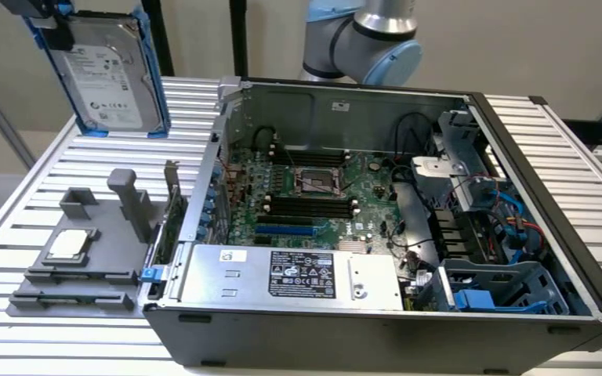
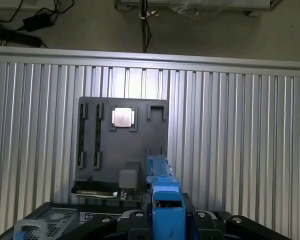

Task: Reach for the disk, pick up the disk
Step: 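Pick up the disk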

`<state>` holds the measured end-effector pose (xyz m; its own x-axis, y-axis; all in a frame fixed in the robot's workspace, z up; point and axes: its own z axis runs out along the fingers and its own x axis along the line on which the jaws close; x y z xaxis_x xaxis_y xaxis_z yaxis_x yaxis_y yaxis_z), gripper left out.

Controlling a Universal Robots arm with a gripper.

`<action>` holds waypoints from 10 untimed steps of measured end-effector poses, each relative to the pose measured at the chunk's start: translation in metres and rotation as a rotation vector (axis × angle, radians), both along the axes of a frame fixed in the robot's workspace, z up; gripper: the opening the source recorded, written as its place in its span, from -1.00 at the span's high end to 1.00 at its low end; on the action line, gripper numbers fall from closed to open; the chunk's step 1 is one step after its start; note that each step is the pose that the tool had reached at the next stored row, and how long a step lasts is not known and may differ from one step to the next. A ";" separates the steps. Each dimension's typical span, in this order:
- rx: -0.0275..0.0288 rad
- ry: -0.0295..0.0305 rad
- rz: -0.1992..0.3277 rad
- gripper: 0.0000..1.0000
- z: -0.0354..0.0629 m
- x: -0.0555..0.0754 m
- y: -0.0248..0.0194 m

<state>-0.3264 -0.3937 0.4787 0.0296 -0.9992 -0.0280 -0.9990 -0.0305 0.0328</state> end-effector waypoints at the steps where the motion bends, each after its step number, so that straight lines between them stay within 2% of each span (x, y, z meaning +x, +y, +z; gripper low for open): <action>1: 0.0001 0.0010 0.000 0.35 0.0042 0.004 -0.0005; 6: 0.0000 0.0079 0.000 0.35 0.0224 0.027 -0.0034; 10: 0.0002 0.0128 0.000 0.35 0.0275 0.045 -0.0073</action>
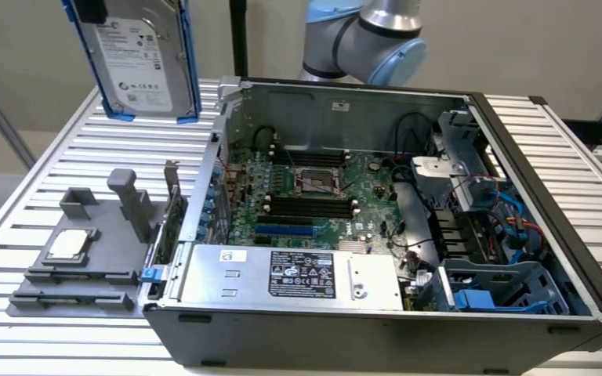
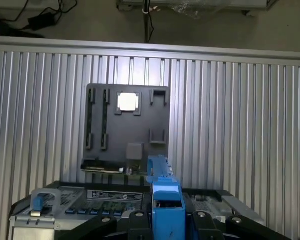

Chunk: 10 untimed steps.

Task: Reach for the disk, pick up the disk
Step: 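Pick up the disk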

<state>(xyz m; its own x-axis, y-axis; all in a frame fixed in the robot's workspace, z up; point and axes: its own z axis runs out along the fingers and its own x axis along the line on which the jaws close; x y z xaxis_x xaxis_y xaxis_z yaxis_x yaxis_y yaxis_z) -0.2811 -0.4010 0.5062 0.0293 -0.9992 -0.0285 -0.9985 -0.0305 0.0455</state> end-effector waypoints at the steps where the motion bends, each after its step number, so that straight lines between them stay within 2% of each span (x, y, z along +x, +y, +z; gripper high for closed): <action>1: -0.0001 0.0009 0.000 0.35 0.0005 0.005 -0.0013; 10: -0.0001 0.0016 0.000 0.35 0.0007 0.042 -0.0189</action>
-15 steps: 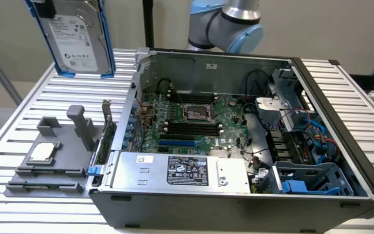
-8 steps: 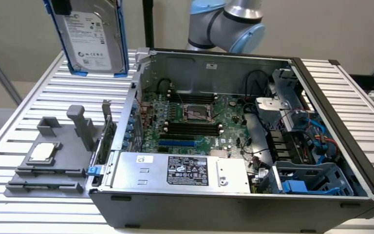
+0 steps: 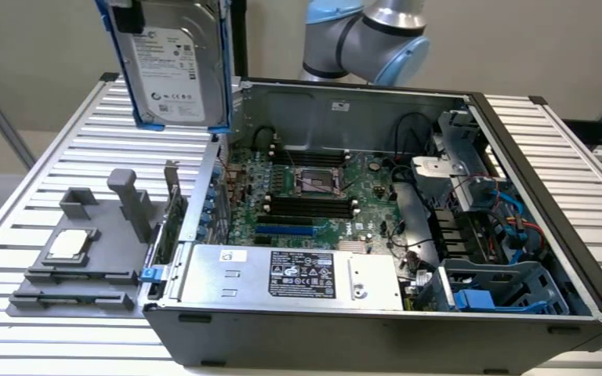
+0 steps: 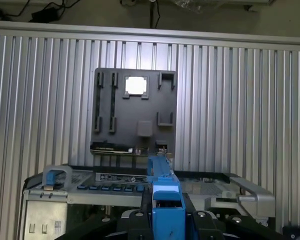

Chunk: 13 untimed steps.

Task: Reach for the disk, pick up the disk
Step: 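Pick up the disk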

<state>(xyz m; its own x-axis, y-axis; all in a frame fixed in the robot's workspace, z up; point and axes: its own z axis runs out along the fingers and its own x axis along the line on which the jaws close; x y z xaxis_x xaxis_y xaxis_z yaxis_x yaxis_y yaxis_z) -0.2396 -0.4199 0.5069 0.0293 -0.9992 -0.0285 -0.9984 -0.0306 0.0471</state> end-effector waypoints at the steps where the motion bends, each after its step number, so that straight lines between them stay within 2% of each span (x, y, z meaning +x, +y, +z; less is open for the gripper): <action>1: 0.0000 0.0000 0.000 0.35 0.0000 0.004 -0.0020; 6: -0.0002 0.0002 0.000 0.35 0.0001 0.025 -0.0116; 13: -0.0001 0.0001 0.000 0.35 0.0000 0.057 -0.0203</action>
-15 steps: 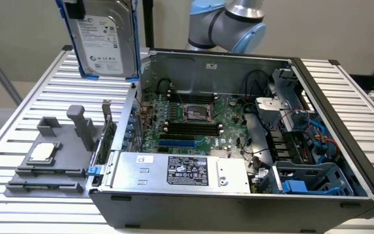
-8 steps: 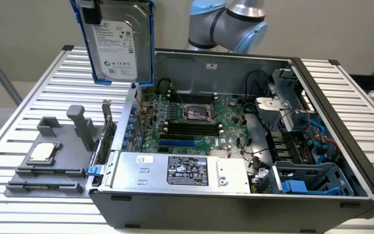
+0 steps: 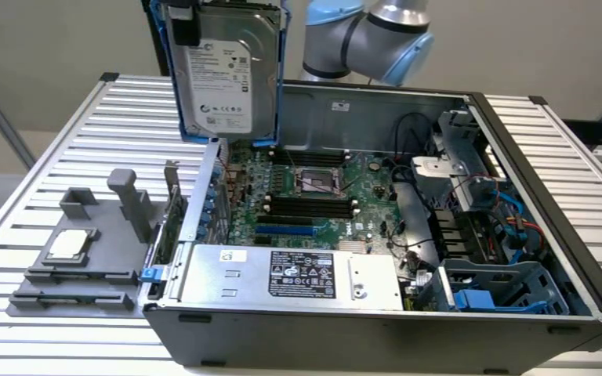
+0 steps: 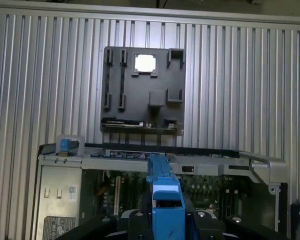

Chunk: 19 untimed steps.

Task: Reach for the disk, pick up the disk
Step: 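Pick up the disk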

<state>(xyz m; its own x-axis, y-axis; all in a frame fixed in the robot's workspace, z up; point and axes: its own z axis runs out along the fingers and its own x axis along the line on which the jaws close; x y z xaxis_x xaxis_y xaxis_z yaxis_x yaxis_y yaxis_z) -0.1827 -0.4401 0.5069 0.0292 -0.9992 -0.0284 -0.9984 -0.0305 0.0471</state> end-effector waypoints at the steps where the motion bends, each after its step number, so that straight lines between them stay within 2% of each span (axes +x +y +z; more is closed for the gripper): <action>1: 0.0000 0.0000 0.000 0.35 0.0000 0.005 -0.0012; 19: 0.0000 0.0000 0.000 0.35 0.0000 0.086 -0.0239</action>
<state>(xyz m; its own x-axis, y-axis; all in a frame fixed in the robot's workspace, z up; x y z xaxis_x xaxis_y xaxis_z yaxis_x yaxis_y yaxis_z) -0.0963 -0.4640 0.5070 0.0292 -0.9992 -0.0284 -0.9984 -0.0305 0.0472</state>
